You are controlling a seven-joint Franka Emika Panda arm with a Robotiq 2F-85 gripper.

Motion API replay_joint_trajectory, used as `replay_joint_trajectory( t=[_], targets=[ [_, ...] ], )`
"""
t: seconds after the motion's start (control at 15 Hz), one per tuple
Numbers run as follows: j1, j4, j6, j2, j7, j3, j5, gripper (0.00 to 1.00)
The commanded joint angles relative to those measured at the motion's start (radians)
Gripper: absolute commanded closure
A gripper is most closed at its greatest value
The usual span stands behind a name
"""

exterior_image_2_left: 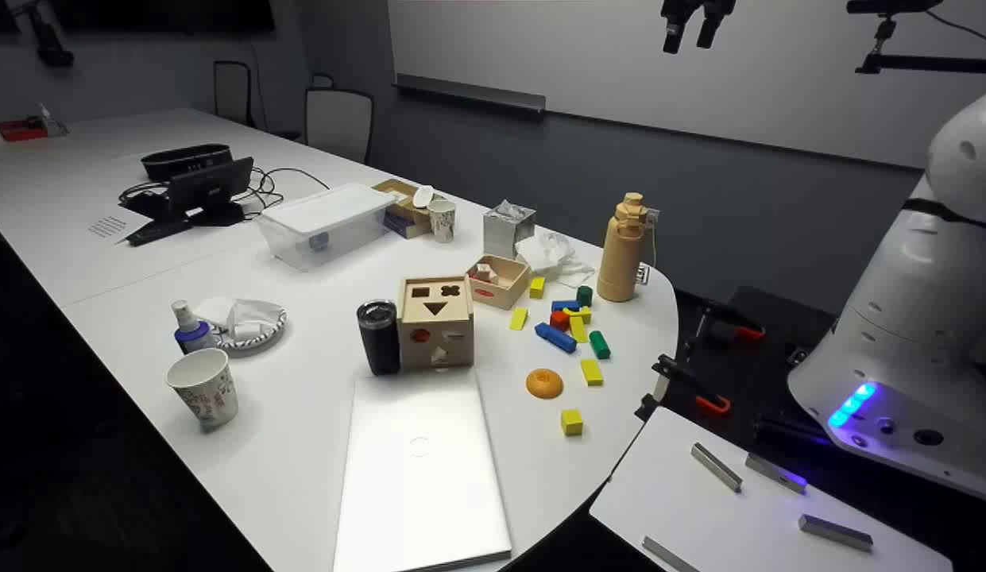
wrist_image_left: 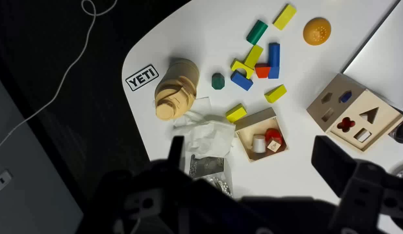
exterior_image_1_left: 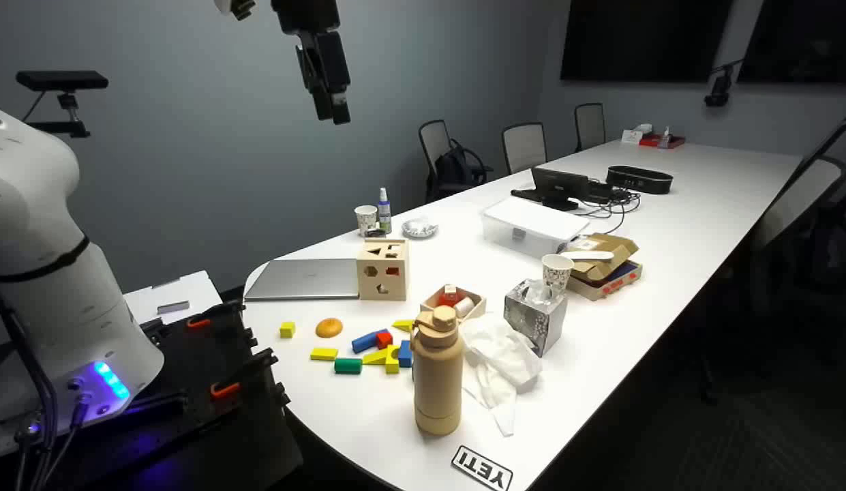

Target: Open the lid on the wooden toy box.

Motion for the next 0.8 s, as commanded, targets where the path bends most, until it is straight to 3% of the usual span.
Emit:
replay_joint_trajectory(
  t=[0.0, 0.13, 0.4, 0.73],
  targets=[
    [0.0, 0.003, -0.003, 0.001, -0.001, 0.0, 0.001, 0.0],
    [0.0, 0.003, 0.025, 0.021, 0.038, 0.013, 0.008, 0.0],
    [0.012, 0.019, 0.16, 0.126, 0.332, 0.12, 0.097, 0.0],
    [0.063, 0.084, 0.357, 0.37, 0.658, 0.279, 0.195, 0.0]
  ],
)
